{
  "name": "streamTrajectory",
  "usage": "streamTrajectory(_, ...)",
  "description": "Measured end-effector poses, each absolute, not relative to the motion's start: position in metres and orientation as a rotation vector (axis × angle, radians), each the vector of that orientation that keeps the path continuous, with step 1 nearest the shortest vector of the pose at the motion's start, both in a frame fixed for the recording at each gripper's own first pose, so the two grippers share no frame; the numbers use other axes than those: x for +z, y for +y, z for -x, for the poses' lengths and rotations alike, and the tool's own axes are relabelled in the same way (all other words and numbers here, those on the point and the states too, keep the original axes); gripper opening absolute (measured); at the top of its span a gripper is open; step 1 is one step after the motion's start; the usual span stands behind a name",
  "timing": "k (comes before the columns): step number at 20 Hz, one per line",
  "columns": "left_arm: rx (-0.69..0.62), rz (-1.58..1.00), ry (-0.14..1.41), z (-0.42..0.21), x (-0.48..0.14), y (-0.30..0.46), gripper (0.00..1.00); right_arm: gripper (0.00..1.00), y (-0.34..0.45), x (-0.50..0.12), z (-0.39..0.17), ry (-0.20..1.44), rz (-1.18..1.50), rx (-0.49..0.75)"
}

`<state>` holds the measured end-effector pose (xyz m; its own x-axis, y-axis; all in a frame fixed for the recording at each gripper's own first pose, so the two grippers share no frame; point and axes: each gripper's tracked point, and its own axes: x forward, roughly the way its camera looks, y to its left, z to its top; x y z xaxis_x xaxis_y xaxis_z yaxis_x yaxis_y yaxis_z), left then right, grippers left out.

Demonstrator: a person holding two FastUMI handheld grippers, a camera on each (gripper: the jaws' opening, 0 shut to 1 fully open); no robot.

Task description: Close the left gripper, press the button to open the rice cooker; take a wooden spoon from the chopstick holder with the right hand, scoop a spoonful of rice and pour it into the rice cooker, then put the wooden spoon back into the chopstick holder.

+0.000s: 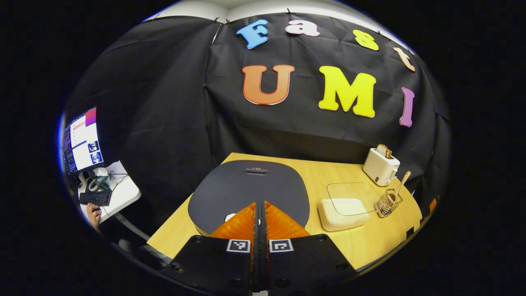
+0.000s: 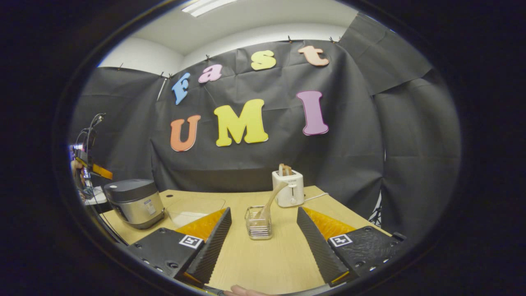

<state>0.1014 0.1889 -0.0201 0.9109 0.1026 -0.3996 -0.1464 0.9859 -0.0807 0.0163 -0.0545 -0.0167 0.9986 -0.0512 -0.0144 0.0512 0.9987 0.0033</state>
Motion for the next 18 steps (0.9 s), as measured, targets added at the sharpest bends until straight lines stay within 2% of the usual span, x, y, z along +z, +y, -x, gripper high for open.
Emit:
streamTrajectory(1, 0.129, 0.111, 0.426, -0.103, -0.026, 0.191, 0.03, 0.91, -0.055, -0.017, -0.017, 0.016, -0.002, -0.052)
streamTrajectory(2, 0.13, 0.108, 0.439, -0.104, -0.03, 0.193, 0.03, 0.95, -0.056, -0.018, -0.017, 0.017, -0.002, -0.052)
streamTrajectory(3, 0.127, 0.106, 0.453, -0.103, -0.034, 0.193, 0.03, 0.95, -0.055, -0.019, -0.018, 0.02, -0.003, -0.051)
streamTrajectory(4, 0.128, 0.108, 0.47, -0.101, -0.039, 0.194, 0.03, 0.91, -0.055, -0.021, -0.019, 0.022, -0.004, -0.05)
streamTrajectory(7, 0.117, 0.099, 0.49, -0.101, -0.04, 0.194, 0.03, 0.91, -0.056, -0.023, -0.021, 0.033, -0.013, -0.047)
streamTrajectory(8, 0.115, 0.108, 0.499, -0.101, -0.042, 0.194, 0.03, 0.96, -0.056, -0.025, -0.022, 0.038, -0.017, -0.045)
streamTrajectory(11, 0.073, 0.141, 0.525, -0.1, -0.049, 0.194, 0.03, 0.95, -0.057, -0.03, -0.023, 0.055, -0.03, -0.041)
streamTrajectory(13, 0.056, 0.178, 0.512, -0.1, -0.047, 0.195, 0.03, 0.91, -0.054, -0.03, -0.022, 0.06, -0.037, -0.032)
streamTrajectory(18, 0.112, 0.134, 0.411, -0.097, -0.025, 0.194, 0.03, 0.91, -0.054, -0.03, -0.02, 0.066, -0.021, -0.033)
